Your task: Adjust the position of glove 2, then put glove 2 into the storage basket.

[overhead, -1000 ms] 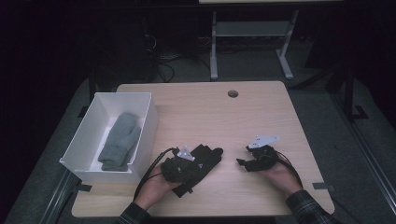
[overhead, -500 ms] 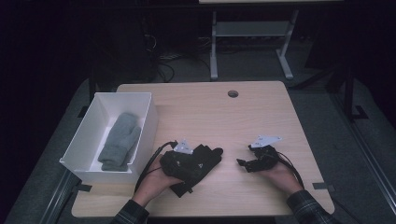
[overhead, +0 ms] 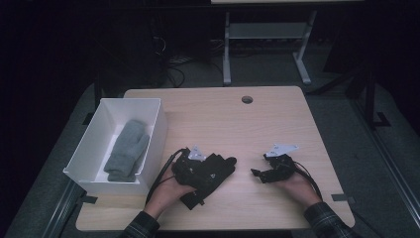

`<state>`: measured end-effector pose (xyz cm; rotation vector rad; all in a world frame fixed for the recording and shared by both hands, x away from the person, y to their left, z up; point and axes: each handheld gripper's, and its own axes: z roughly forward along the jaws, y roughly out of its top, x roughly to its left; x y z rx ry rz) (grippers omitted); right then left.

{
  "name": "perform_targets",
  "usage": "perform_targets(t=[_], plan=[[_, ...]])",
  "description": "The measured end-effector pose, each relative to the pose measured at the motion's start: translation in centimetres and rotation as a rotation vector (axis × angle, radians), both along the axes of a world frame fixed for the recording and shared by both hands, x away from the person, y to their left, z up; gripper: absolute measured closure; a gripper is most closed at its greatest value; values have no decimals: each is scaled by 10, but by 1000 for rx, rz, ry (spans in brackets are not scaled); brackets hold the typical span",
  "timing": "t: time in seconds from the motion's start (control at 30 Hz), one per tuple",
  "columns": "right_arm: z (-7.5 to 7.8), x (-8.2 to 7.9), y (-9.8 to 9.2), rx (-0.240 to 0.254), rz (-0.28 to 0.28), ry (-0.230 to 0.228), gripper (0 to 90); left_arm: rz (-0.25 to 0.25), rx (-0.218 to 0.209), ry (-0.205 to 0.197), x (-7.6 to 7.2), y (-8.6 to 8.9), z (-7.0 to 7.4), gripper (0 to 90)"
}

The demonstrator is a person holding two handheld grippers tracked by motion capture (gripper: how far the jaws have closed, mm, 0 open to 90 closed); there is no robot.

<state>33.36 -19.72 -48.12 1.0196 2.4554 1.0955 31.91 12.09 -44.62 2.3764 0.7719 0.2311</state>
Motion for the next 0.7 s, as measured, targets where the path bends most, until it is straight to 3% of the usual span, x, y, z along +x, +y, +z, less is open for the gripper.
perform_targets(t=[0.2,0.4,0.7], plan=[[0,0,0,-1,2,-1,209,-4,27,9,2,-3,-9,135],[0,0,0,-1,2,-2,207,-5,23,29,3,-2,-13,146],[0,0,0,-2,2,-2,207,-33,12,30,1,-1,-12,263]])
